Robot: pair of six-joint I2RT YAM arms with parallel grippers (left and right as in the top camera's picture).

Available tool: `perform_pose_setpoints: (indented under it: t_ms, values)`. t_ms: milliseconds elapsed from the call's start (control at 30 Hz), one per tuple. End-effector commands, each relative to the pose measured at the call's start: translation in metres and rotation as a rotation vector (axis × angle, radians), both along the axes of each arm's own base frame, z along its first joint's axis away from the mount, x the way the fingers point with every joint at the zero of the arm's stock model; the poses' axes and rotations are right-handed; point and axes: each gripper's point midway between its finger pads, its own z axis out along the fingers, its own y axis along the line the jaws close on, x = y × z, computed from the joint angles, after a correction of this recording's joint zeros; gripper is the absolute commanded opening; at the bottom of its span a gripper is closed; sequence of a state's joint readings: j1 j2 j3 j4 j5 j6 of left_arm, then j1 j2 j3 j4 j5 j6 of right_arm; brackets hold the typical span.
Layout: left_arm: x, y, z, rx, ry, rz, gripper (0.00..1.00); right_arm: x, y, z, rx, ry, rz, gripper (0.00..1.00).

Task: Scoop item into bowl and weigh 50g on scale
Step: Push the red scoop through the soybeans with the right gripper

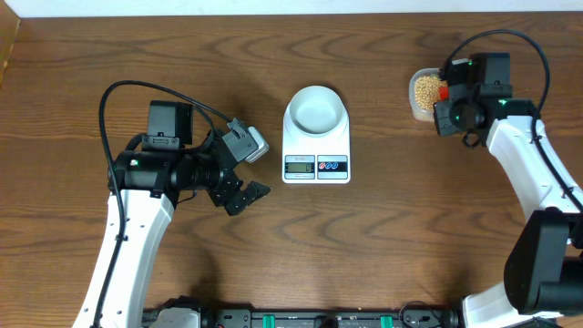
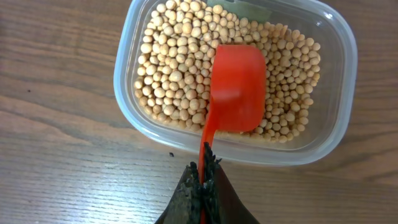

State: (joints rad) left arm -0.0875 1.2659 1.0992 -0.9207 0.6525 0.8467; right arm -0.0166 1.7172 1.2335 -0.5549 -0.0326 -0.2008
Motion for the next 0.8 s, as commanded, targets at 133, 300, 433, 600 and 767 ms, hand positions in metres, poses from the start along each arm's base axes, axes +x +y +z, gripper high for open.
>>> perform_pose_setpoints:
  t_ms: [133, 300, 433, 600, 767]
  values:
    - [0.0024, 0.0002, 0.0109, -0.003, -0.038, -0.010, 0.99, 0.0027, 0.0044, -0.0145, 0.089, 0.037, -0.010, 0.01]
    - [0.0024, 0.0002, 0.0109, -0.003, -0.038, -0.010, 0.99, 0.0025, 0.0041, -0.0147, 0.098, 0.039, -0.025, 0.01]
    - [0.0024, 0.0002, 0.0109, -0.003, -0.038, -0.010, 0.99, 0.0024, 0.0061, -0.0137, 0.154, 0.041, -0.043, 0.01]
    - [0.0024, 0.0002, 0.0109, -0.003, -0.038, -0.010, 0.99, 0.0023, 0.0047, -0.0107, 0.246, 0.039, -0.057, 0.01]
    - [0.0024, 0.0002, 0.0109, -0.003, -0.038, -0.010, 0.98, 0.0021, -0.0010, -0.0095, 0.281, 0.037, -0.079, 0.01]
